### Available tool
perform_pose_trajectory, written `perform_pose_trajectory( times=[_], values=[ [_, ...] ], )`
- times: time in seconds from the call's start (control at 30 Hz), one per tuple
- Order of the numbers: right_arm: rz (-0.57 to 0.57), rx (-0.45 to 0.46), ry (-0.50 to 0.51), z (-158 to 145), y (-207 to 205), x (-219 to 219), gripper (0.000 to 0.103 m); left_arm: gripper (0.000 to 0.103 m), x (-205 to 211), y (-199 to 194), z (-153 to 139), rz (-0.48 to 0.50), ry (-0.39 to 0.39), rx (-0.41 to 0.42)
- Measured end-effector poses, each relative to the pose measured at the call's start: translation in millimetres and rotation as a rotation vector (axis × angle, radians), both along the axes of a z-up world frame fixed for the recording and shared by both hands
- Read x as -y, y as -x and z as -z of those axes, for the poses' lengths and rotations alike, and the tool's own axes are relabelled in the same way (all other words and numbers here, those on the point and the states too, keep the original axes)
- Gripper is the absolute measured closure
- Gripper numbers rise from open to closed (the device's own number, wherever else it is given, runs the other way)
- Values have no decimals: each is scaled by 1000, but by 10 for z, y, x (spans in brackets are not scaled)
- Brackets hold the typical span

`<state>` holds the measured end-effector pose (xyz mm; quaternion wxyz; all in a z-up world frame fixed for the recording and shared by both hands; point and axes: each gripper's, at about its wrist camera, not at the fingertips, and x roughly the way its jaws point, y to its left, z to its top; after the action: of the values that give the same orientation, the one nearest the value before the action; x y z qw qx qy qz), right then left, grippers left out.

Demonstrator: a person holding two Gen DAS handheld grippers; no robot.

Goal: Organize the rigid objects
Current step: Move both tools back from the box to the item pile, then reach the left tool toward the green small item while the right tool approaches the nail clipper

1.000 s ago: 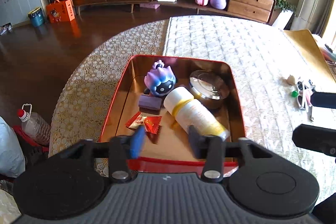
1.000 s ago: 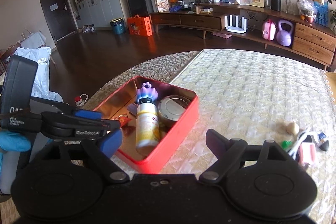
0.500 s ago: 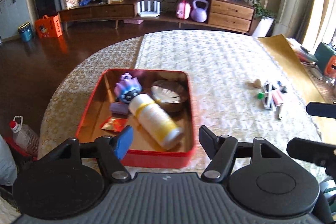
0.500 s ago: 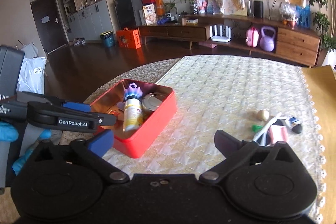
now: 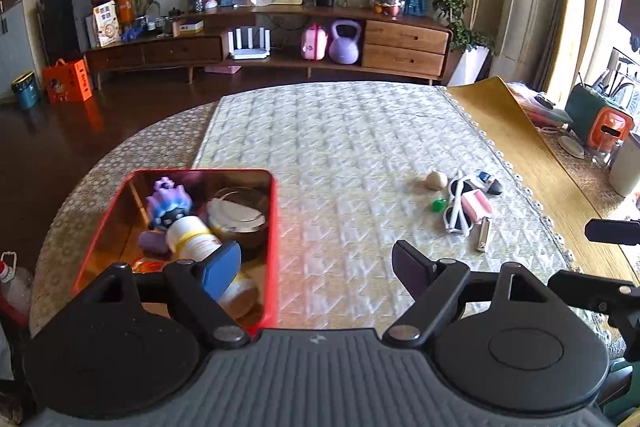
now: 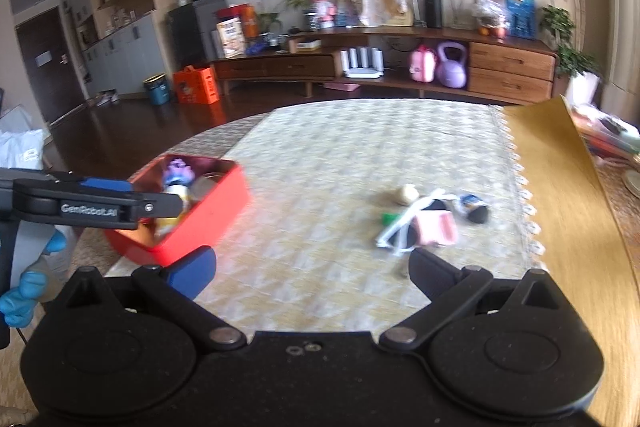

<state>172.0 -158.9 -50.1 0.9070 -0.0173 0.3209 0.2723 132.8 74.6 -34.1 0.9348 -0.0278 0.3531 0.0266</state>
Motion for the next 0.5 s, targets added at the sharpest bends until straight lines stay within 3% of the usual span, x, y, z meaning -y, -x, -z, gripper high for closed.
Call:
perform_pose_trajectory(
  times=[0.33,0.5],
  values=[
    [118,-28,34,198,-368,553,0,20,529,-394,187,83,-12,-20],
    [122,-56,63,372,-513,660,0,20,749,-601,305,111,-16,-33]
  ],
)
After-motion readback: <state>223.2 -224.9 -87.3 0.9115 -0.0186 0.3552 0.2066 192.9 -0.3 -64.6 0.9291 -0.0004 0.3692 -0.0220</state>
